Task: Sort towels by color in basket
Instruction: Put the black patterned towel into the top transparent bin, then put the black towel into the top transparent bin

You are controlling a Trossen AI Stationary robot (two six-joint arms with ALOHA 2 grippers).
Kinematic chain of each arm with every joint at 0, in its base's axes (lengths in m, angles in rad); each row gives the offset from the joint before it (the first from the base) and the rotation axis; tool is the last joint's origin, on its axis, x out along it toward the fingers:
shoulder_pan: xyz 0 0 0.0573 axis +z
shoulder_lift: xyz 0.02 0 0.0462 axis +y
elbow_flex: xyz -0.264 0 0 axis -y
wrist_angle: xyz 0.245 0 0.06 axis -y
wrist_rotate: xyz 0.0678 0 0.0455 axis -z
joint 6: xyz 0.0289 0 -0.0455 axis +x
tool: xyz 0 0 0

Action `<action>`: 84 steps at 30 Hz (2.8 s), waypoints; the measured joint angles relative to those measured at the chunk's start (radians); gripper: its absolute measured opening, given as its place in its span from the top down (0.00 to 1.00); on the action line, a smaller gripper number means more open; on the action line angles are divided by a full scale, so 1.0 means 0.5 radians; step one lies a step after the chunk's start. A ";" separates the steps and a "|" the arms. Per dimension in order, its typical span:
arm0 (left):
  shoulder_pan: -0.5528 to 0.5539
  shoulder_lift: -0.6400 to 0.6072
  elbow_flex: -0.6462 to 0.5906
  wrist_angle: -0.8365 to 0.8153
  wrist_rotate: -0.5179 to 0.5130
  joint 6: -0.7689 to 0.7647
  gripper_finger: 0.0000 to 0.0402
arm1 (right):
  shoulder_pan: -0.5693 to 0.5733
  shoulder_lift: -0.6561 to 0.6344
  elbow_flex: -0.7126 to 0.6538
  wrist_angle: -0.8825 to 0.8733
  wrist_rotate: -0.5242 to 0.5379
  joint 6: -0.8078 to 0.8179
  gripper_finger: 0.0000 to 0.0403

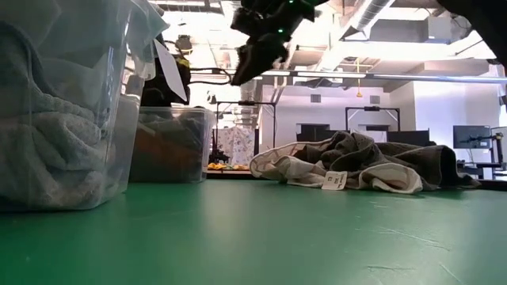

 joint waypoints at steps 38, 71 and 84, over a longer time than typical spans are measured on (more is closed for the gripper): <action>-0.368 -1.105 0.020 0.035 0.041 -0.486 0.52 | -0.375 -0.160 -0.798 -1.136 0.096 0.675 0.41; -1.473 -1.330 -0.364 0.521 0.038 -0.730 0.52 | -0.284 -0.169 -1.648 -0.338 0.122 0.686 0.63; -1.777 -1.330 -0.364 0.579 -0.043 -0.748 0.52 | -0.125 -0.216 -1.533 -0.472 0.202 0.565 0.93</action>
